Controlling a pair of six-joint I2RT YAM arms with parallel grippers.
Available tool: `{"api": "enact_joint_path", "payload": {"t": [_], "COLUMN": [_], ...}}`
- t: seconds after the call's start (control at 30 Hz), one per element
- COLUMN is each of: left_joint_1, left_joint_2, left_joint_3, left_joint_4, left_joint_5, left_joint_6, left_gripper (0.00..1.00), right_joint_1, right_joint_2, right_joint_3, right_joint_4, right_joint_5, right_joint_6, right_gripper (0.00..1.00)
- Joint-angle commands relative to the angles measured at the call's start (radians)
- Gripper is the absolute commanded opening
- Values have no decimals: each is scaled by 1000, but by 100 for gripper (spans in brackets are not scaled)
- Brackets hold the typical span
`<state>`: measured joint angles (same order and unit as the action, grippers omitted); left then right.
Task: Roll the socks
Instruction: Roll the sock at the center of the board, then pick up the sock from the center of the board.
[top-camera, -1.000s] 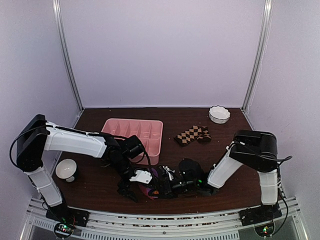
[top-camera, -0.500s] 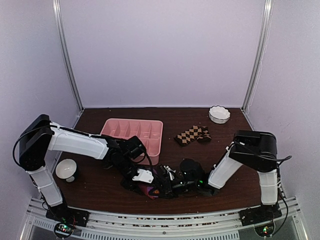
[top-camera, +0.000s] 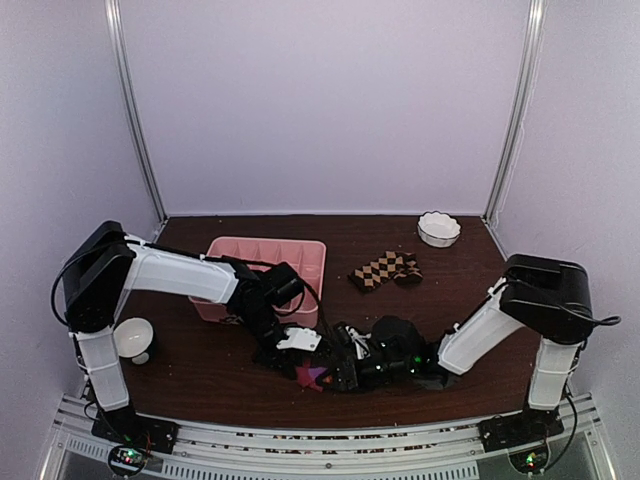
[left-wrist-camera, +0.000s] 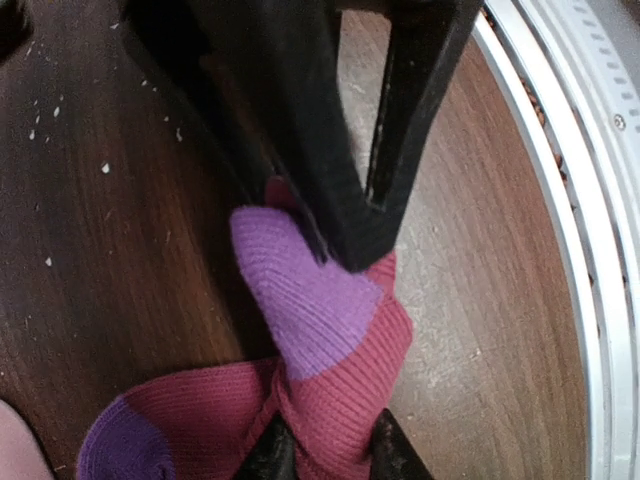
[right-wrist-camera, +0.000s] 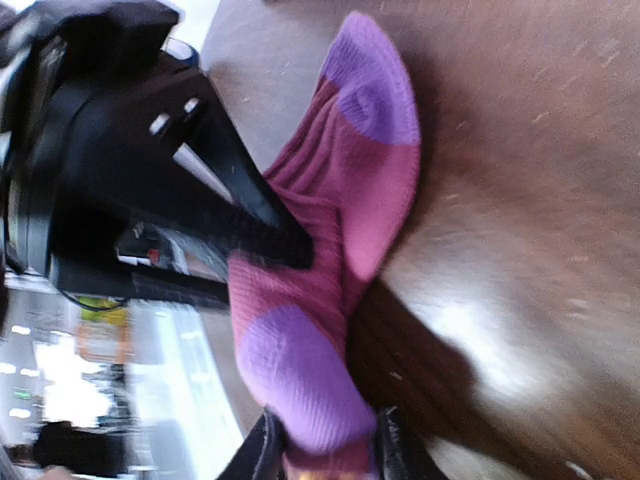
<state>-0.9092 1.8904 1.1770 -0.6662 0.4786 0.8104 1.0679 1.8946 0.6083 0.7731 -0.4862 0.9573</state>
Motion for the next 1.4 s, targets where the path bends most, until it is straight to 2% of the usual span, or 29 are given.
{"api": "enact_joint_path", "payload": {"t": [0.0, 0.13, 0.27, 0.43, 0.53, 0.6, 0.63, 0.67, 0.7, 0.83, 0.9, 0.93, 1.03, 1.13, 1.37], "left_joint_1": [61, 81, 87, 86, 88, 92, 96, 101, 105, 116, 116, 116, 117, 121, 129], "left_joint_2": [57, 87, 97, 117, 131, 133, 134, 134, 133, 119, 113, 115, 131, 154, 179], "left_joint_3": [55, 83, 78, 82, 93, 100, 101, 103, 105, 108, 110, 113, 133, 162, 210], "left_joint_4": [-141, -194, -202, -204, -224, -233, -234, -234, -236, -239, -241, -245, -275, -325, -403], "left_joint_5": [155, 218, 242, 243, 253, 262, 264, 266, 270, 277, 279, 280, 294, 321, 357], "left_joint_6": [-7, 12, 36, 44, 57, 61, 61, 61, 61, 61, 61, 62, 73, 94, 120], "left_gripper": [25, 28, 28, 28, 28, 26, 26, 25, 25, 21, 19, 18, 15, 13, 11], "right_joint_1": [20, 45, 76, 126, 179, 224, 245, 261, 278, 321, 320, 322, 326, 357, 468], "right_joint_2": [-113, -223, -272, -254, -235, -231, -239, -253, -274, -365, -371, -361, -391, -419, -339], "right_joint_3": [-41, -77, -83, 22, 103, 129, 121, 92, 67, -38, -44, -37, -100, -125, -80], "right_joint_4": [-263, -300, -291, -381, -488, -558, -565, -563, -556, -570, -645, -724, -605, -474, -477], "right_joint_5": [209, 300, 311, 301, 382, 553, 619, 692, 769, 1109, 1328, 1382, 1244, 1079, 1093], "right_joint_6": [-265, -434, -604, -757, -841, -877, -886, -883, -873, -793, -616, -531, -609, -779, -1147], "right_gripper": [33, 36, 41, 42, 42, 45, 64, 95, 100, 100, 100, 100, 100, 100, 100]}}
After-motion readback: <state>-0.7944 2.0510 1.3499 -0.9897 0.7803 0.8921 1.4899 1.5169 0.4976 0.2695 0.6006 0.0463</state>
